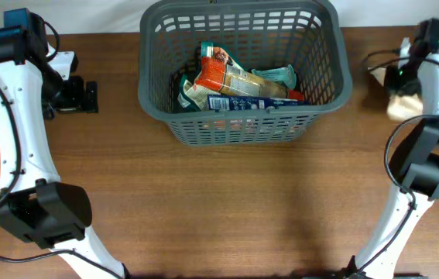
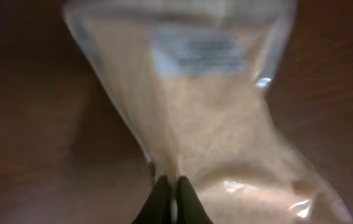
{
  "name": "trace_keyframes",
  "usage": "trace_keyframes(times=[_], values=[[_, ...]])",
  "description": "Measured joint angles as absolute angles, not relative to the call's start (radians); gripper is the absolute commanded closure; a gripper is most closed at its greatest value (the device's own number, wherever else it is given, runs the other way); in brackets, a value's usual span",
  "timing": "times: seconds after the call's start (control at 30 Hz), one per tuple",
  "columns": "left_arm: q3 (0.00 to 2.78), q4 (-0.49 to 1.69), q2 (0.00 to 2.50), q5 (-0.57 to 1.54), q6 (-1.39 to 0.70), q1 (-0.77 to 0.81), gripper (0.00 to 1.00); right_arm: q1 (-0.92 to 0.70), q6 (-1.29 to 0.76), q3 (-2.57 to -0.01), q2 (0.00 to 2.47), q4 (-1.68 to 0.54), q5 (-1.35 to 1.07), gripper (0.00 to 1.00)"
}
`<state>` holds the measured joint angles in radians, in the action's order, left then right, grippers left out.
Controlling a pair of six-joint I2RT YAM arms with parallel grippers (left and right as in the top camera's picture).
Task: Pack container
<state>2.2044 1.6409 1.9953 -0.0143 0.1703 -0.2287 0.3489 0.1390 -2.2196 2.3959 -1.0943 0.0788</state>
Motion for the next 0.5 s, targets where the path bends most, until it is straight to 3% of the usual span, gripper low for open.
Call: trace_keyframes(times=[0.3,0.5], values=[[2.204,1.641,1.995,-0.014,0.17,-0.229,0.01,0.349,0.059,-2.544,2.395,-1.224,0.001,0.96],[2.204,1.641,1.995,-0.014,0.17,-0.229,0.01,0.349,0.051,-2.584,2.391,-1.258,-0.014,0.96]])
